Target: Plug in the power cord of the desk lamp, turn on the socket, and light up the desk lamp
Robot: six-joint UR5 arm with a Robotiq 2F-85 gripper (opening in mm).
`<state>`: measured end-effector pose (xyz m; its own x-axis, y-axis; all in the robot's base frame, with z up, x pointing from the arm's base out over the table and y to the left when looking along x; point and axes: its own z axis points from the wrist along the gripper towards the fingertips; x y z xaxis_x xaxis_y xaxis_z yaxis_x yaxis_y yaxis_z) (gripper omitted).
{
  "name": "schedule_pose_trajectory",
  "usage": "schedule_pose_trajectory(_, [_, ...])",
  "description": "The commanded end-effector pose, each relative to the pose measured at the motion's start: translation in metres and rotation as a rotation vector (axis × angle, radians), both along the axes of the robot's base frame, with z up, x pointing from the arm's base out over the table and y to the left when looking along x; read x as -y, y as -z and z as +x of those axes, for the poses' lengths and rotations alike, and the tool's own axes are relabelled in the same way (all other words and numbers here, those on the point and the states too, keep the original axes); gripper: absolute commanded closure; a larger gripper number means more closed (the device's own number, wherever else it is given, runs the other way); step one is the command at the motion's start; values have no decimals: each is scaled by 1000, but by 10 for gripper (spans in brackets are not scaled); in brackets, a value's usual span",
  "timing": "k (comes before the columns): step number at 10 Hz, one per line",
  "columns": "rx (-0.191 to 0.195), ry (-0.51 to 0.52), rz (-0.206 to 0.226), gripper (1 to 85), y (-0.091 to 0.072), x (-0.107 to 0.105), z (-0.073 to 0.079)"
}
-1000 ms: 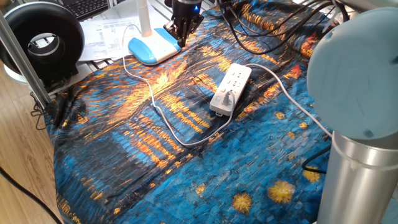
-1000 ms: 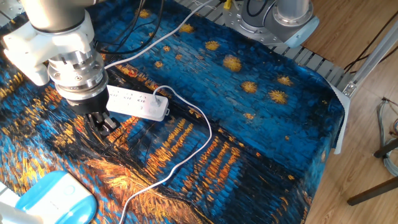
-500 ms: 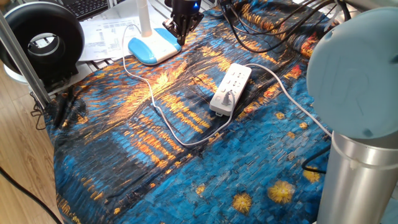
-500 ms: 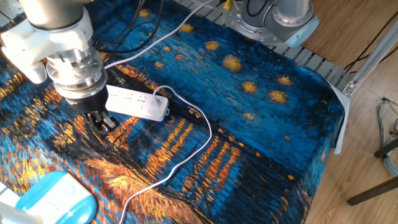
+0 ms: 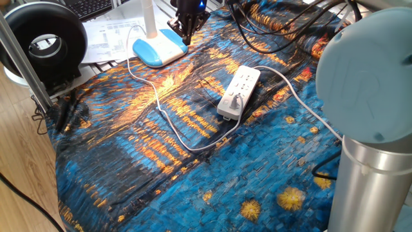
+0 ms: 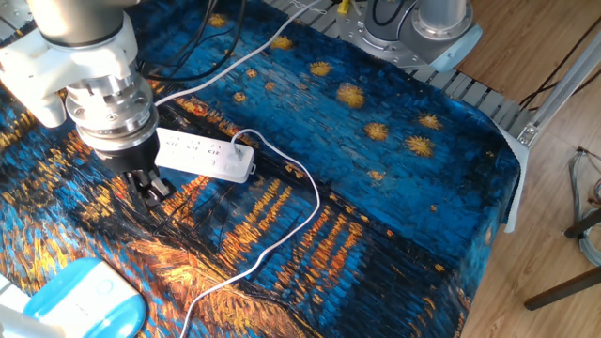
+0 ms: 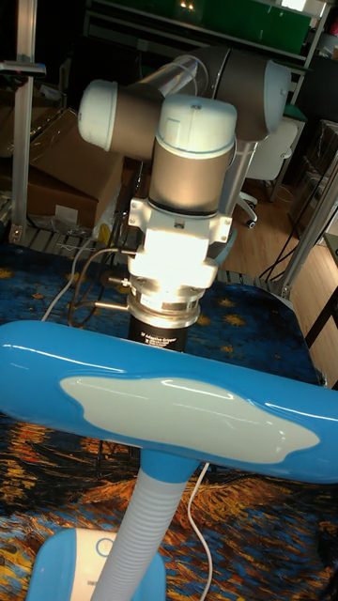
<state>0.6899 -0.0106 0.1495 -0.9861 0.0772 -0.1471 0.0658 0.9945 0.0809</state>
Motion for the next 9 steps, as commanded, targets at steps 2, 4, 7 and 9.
schedule_pose_trajectory(2, [5,5,17,843,-3,-1,4])
schedule_pose_trajectory(4, [6,10,16,843,-4,-1,5])
schedule_pose_trajectory(7, [4,11,10,843,-4,1,5])
schedule_pose_trajectory(9, [4,11,4,843,-3,2,5])
